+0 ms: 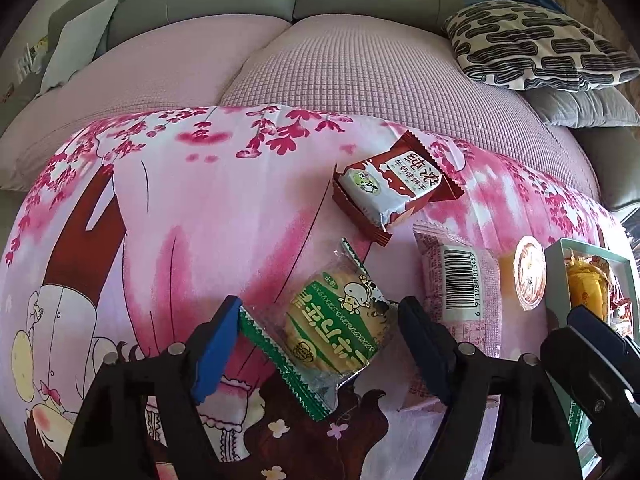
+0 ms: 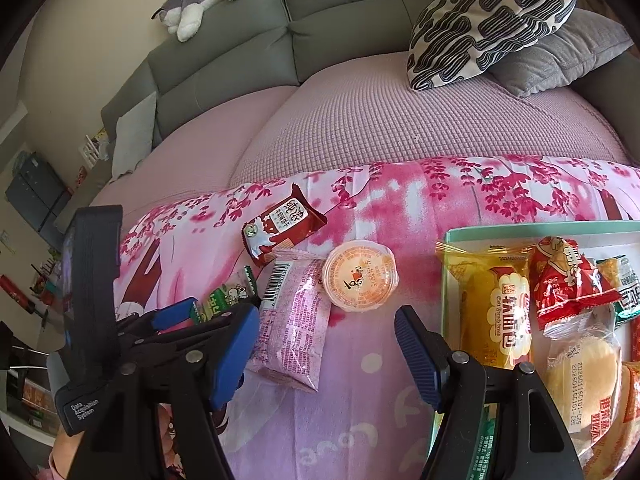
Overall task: Organize snacks
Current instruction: 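Grasp the pink wrapped bar with the right tool while the left tool grasps the green-edged dog packet, then carry both held packets over the teal tray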
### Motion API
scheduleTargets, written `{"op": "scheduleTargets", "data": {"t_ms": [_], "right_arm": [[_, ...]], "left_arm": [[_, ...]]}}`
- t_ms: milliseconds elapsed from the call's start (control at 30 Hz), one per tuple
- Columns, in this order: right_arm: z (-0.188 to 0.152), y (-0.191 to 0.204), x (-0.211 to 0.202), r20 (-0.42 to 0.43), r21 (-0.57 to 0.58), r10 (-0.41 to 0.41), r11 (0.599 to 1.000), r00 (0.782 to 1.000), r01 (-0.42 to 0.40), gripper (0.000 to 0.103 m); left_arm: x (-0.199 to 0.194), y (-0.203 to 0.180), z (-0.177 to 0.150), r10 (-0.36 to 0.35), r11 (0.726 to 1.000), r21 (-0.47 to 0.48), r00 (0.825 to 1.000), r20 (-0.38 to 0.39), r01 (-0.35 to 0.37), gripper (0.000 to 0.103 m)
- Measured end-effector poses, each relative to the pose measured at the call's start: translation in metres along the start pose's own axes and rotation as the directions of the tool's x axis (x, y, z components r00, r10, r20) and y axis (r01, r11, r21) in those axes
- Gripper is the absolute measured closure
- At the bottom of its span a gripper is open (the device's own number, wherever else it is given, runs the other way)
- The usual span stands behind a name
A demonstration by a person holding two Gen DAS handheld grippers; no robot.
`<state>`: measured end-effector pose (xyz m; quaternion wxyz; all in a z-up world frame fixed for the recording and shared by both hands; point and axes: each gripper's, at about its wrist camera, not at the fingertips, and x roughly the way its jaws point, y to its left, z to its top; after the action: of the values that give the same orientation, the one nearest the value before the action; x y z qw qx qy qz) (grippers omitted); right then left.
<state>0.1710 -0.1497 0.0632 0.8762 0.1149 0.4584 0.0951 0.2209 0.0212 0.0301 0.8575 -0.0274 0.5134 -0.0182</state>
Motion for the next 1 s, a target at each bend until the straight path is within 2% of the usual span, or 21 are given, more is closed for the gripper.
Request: {"op": "scheduleTargets", "data": {"t_ms": [100, 200, 467, 667, 833, 1000], "right_arm": [[0.000, 0.007, 0.006, -0.017, -0.011, 0.010, 1.000, 1.000, -0.010, 0.030], [0.000, 0.013, 0.013, -0.035, -0.016, 0.024, 1.000, 0.999, -0.024, 0.030], [-0.001, 0.031, 0.037, -0.097, -0.040, 0.046, 0.998, 0.994, -0.050, 0.030], [-0.006, 0.037, 0.062, -0.148, -0.046, 0.027, 0.998, 0.989, -0.034, 0.031], [-0.010, 0.036, 0.070, -0.150, -0.053, 0.004, 0.999, 0.989, -0.012, 0.039], [-0.011, 0.037, 0.069, -0.141, -0.050, 0.006, 0.999, 0.990, -0.013, 0.057]], "left_arm": [[-0.001, 0.007, 0.000, -0.006, 1.000, -0.019, 1.000, 0.012, 0.006, 0.032], [-0.002, 0.017, 0.000, -0.010, 0.999, -0.050, 1.000, 0.018, 0.011, 0.035], [-0.006, 0.049, -0.009, -0.001, 0.990, -0.141, 0.999, 0.034, 0.005, 0.035], [-0.005, 0.057, -0.011, -0.001, 0.987, -0.160, 0.999, 0.037, 0.007, 0.036], [-0.005, 0.055, -0.012, 0.011, 0.988, -0.155, 0.999, 0.040, -0.005, 0.036], [-0.008, 0.055, -0.014, 0.016, 0.986, -0.168, 0.999, 0.051, -0.008, 0.038]]}}
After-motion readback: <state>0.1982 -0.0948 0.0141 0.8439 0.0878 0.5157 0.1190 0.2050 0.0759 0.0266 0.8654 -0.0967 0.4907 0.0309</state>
